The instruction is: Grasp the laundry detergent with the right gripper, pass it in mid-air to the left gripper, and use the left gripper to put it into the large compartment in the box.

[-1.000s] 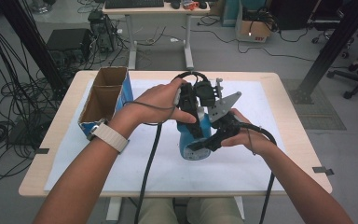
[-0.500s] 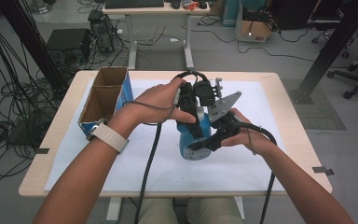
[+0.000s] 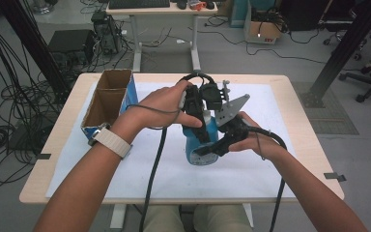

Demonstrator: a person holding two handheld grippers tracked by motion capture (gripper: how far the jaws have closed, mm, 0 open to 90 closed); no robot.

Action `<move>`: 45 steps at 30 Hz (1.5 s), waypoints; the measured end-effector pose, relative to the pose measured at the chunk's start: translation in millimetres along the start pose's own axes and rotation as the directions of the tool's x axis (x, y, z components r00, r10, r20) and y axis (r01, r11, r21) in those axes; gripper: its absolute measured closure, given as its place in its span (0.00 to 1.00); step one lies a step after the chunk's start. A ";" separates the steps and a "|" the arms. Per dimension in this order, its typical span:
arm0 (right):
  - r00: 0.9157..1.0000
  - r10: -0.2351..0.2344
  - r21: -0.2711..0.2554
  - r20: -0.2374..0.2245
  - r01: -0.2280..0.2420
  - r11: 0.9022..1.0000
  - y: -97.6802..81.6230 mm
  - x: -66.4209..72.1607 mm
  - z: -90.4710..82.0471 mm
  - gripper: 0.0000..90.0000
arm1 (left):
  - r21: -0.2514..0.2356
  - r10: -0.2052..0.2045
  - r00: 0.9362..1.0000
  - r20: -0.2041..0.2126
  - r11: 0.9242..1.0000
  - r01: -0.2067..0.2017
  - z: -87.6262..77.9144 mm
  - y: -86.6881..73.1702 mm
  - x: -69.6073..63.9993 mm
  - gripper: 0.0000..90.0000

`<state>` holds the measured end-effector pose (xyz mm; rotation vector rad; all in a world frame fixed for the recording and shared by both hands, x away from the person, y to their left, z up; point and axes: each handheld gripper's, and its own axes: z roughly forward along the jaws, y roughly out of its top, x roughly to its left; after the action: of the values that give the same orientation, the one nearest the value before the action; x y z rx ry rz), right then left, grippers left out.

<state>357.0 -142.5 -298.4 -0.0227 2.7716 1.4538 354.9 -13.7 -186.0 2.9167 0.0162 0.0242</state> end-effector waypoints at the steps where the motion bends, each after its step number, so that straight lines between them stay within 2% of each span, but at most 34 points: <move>1: 1.000 0.002 0.000 -0.001 -0.002 1.000 0.1 0.1 -0.1 0.48 | 0.000 0.000 1.000 0.000 1.000 0.000 0.0 0.0 0.0 0.42; 12: 1.000 0.001 -0.002 -0.001 -0.001 1.000 -0.1 -0.2 0.1 0.48 | 0.001 -0.001 1.000 -0.002 1.000 0.001 0.0 0.1 0.1 0.42; 15: 1.000 0.000 -0.004 -0.001 0.000 1.000 0.0 -0.4 0.2 0.48 | 0.005 0.011 1.000 -0.002 1.000 -0.011 -0.4 0.3 1.1 0.42; 27: 1.000 -0.001 0.000 0.004 0.001 1.000 0.3 0.1 0.6 0.48 | 0.003 0.001 1.000 -0.006 1.000 -0.001 0.0 -0.3 -0.6 0.42; 28: 1.000 -0.003 0.001 0.003 0.003 1.000 0.4 0.1 0.5 0.48 | 0.004 0.014 1.000 -0.007 1.000 -0.014 -0.3 -0.1 0.2 0.42; 45: 1.000 -0.005 -0.004 0.002 0.005 1.000 0.2 0.5 0.7 0.48 | 0.006 0.007 1.000 -0.005 1.000 -0.007 -0.2 -0.6 -0.6 0.42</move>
<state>356.5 -141.8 -298.7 -0.0287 2.7650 1.4571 354.2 -13.1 -185.9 2.9224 0.0071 0.0321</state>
